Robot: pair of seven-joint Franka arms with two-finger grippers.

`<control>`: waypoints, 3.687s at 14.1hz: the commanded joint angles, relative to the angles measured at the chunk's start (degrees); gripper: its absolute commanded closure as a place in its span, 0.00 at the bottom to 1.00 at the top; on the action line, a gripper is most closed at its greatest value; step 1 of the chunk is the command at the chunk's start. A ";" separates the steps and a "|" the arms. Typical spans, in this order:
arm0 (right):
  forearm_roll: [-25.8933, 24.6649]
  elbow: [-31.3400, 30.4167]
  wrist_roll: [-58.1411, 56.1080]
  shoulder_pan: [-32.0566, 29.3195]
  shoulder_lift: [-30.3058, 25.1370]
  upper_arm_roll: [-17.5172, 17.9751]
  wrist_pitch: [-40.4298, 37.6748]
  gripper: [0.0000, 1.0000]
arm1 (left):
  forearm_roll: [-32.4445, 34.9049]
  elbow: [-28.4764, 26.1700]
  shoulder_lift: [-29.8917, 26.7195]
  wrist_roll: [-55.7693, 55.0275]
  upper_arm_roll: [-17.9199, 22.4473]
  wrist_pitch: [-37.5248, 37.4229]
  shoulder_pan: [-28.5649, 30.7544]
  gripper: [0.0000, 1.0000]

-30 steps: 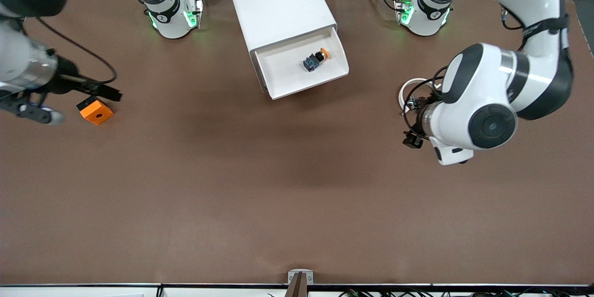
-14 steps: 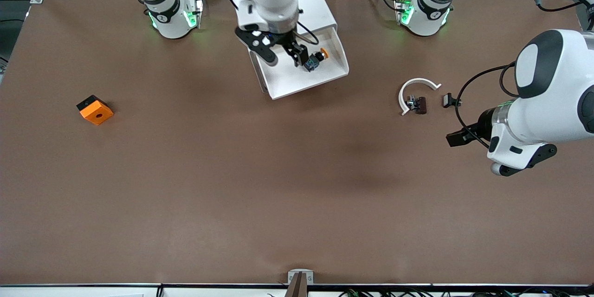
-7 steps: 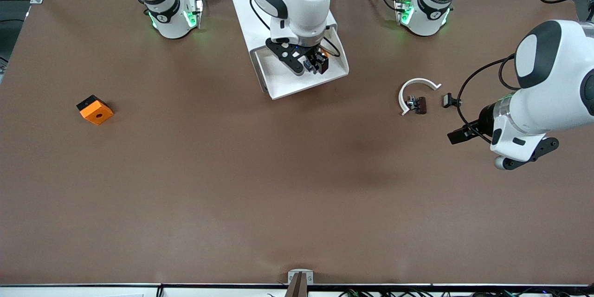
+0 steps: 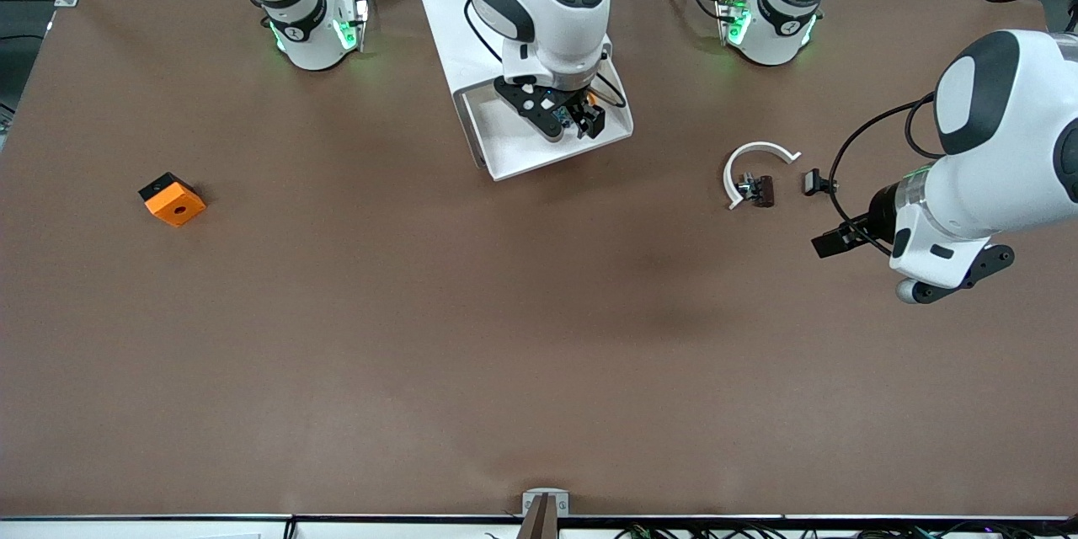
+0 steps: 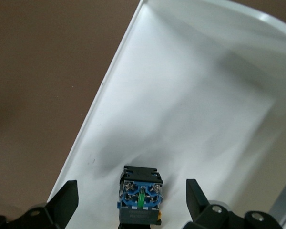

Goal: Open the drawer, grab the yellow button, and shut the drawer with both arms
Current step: 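Close the right gripper on the yellow-capped push button and lift it, then carry the button out with the right gripper while the left gripper reaches the drawer, then push the drawer shut with the left gripper while the right gripper carries the button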

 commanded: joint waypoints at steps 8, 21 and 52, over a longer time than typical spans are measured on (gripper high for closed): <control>0.87 1.73 0.73 1.28 1.08 -0.91 -0.44 0.00 | 0.98 -3.05 -2.21 -0.28 -0.76 1.11 -0.82 0.00; 0.87 1.73 0.73 1.72 2.14 -0.83 0.00 1.00 | 0.98 -3.40 -1.42 -0.81 -1.12 2.51 -2.05 0.00; -8.71 -12.85 -92.48 -57.76 1.51 -1.44 20.71 1.00 | -7.37 -6.65 11.33 -37.36 -8.31 16.66 -34.40 0.00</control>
